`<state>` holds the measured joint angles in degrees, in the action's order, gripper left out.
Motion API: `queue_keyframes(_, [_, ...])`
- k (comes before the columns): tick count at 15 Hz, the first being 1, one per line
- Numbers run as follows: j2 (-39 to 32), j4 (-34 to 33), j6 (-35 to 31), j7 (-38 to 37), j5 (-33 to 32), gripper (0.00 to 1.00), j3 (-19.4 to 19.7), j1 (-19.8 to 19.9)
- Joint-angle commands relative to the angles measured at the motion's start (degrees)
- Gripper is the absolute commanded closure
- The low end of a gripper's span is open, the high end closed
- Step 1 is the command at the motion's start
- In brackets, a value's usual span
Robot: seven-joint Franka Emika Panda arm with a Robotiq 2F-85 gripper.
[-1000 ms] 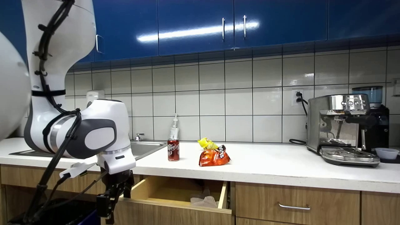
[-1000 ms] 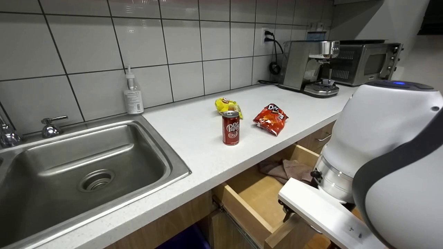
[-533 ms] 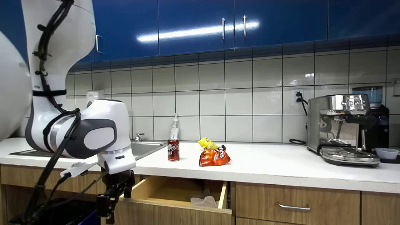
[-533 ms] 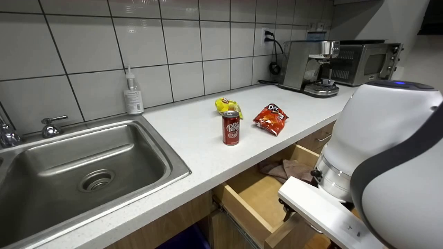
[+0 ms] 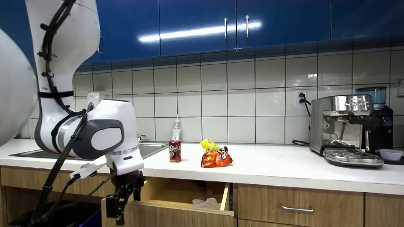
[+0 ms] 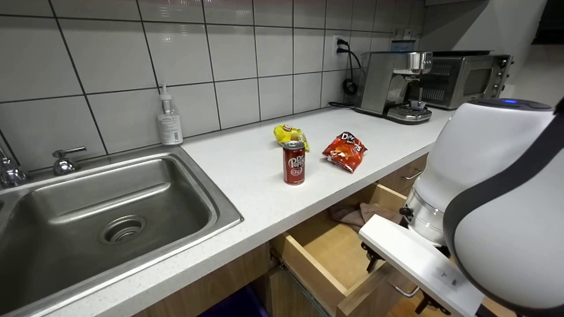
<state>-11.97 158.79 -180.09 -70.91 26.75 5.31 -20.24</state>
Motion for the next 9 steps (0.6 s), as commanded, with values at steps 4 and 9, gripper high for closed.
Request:
queue_keyframes(4, [2.55,0.83,0.24,-0.45,-1.54,0.0,7.46,-5.67])
queue_keyframes(9, [3.2,0.81,-0.03,-0.47,-3.36,0.0,13.62,-10.54])
